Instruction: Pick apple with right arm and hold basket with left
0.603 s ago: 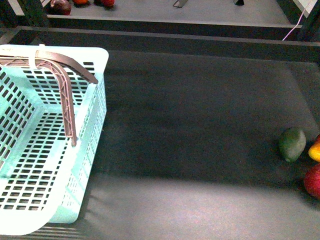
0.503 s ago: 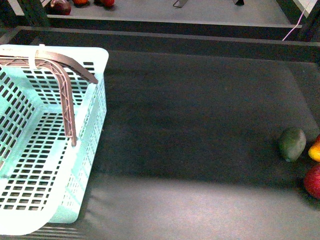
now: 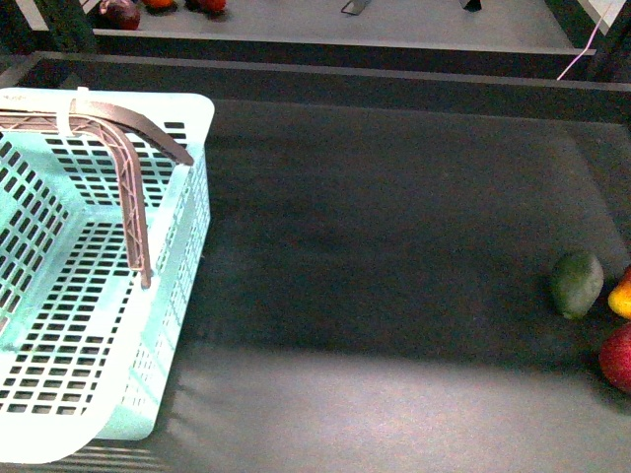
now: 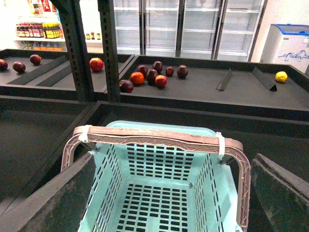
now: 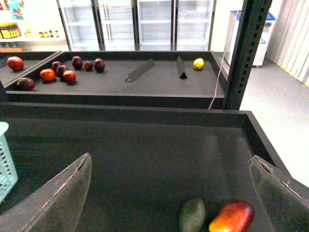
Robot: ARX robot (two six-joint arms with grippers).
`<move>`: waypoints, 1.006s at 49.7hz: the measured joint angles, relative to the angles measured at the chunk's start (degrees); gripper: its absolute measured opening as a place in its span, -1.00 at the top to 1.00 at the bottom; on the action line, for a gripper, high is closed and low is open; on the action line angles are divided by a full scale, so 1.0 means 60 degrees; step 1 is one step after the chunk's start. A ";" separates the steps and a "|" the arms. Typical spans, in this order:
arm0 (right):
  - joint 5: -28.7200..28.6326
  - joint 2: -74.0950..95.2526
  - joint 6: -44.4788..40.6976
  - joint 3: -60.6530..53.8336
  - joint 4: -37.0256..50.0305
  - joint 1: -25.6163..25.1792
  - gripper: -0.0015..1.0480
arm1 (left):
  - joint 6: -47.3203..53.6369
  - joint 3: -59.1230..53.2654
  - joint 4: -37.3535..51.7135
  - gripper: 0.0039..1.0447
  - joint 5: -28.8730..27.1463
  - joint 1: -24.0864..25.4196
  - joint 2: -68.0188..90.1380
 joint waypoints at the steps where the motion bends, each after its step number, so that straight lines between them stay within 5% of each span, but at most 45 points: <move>1: 0.0000 0.0000 0.0000 0.0000 0.0000 0.0000 -0.83 | 0.0000 0.0000 0.0000 -0.87 0.0000 0.0000 0.0000; 11: 0.0000 0.0000 0.0000 0.0000 0.0000 0.0000 -0.83 | -0.0036 0.0007 -0.0015 -0.87 0.0047 0.0004 0.0011; 16: 0.0000 0.0000 0.0000 0.0000 0.0000 0.0000 -0.83 | -0.1778 0.1188 -0.2787 -0.87 0.2244 0.0557 0.1767; 20: -0.0004 0.0000 0.0000 0.0000 0.0000 0.0004 -0.83 | -0.2903 0.1468 -0.3271 -0.87 0.2860 0.0627 0.2878; 38: 0.0000 0.0000 0.0000 0.0000 0.0000 0.0004 -0.83 | -0.6852 0.2973 0.1574 -0.87 0.3603 0.1217 0.8907; 50: 0.0000 0.0000 0.0000 0.0000 0.0000 0.0004 -0.83 | -0.8684 0.4240 0.2994 -0.87 0.3650 0.1763 1.2156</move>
